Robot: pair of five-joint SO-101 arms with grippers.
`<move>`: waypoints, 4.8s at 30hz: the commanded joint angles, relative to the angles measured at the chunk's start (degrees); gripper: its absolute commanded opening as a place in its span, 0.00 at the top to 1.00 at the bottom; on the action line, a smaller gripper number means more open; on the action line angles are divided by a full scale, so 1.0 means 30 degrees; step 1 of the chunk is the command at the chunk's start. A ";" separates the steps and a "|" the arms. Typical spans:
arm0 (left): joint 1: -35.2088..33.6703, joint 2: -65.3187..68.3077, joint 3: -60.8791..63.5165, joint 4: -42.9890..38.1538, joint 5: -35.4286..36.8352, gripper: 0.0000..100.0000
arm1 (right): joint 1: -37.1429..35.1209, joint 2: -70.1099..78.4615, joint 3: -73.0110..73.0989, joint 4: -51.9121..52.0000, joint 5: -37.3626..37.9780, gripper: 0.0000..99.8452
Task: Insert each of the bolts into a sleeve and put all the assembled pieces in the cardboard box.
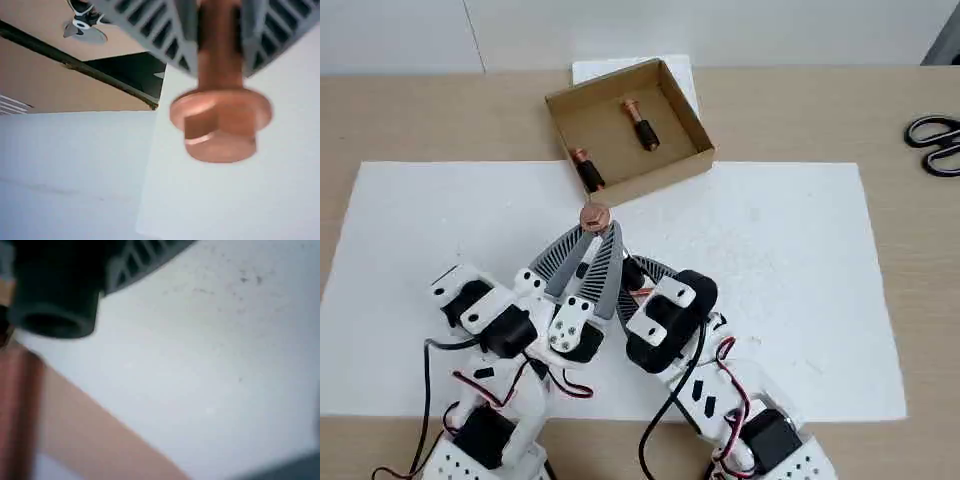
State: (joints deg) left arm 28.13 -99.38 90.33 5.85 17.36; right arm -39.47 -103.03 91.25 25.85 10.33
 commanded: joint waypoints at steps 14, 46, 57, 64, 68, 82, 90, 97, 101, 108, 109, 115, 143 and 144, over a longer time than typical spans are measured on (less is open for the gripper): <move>-0.0117 -0.0234 -0.0132 -0.0498 -0.0117 0.99 | 0.1744 -0.0308 0.1729 -0.3766 -0.1201 0.99; -0.0029 -0.0234 -0.1040 -0.1670 -0.3282 0.99 | 0.0073 -0.0308 0.1582 -0.2799 -0.1582 1.00; -0.0088 -0.0234 -0.1011 -0.0615 -0.1758 0.99 | 0.0015 -0.0308 0.1260 -0.2916 -0.1582 1.00; 0.0029 -0.0234 -0.1011 0.0938 -0.1670 0.99 | 0.0015 -0.0308 0.0908 -0.2916 -0.1582 1.00; 0.0029 -0.0234 -0.0689 0.1407 -0.1670 0.99 | -0.0484 -0.0308 0.0908 -0.2916 -0.1553 1.00; 0.0088 -0.0322 -0.0396 0.5216 -0.1758 0.99 | -0.0571 -0.0308 0.0205 -0.2769 -0.1495 1.00; 0.0059 -0.0234 -0.0425 0.6418 -0.3810 0.87 | -0.0571 -0.0308 0.0205 -0.2769 -0.1465 1.00; -0.0088 -0.0234 -0.1656 0.7678 -0.4718 0.71 | -0.0542 -0.0308 0.0264 -0.2769 -0.0498 1.00; -0.0117 -0.0322 -0.1773 0.7678 -0.4747 0.71 | -0.0542 -0.0308 0.0234 -0.2857 -0.0117 1.00; -0.2872 -0.0234 -0.2535 0.6359 -0.6271 0.71 | -0.0542 -0.0308 0.0234 -0.2828 -0.0117 1.00; -0.3194 -0.0234 -0.2652 0.6359 -0.6300 0.71 | -0.0542 -0.0308 0.0234 -0.2828 -0.0117 1.00; -0.5744 -0.0352 -0.3355 0.6330 -0.6300 0.71 | -0.0542 -0.0308 0.0234 -0.2857 -0.0117 1.00; -0.8029 -0.0264 -0.6667 1.3802 -0.2344 0.99 | 0.6549 0.6022 -0.5832 -0.7194 0.0410 1.00; -0.8000 -0.0264 -0.6667 1.3802 -0.2344 0.99 | 0.6813 0.7546 -0.6769 -0.7458 0.0410 1.00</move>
State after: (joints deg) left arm 3.60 -100.35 70.46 47.96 10.07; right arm -20.66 -90.11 80.44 7.12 11.21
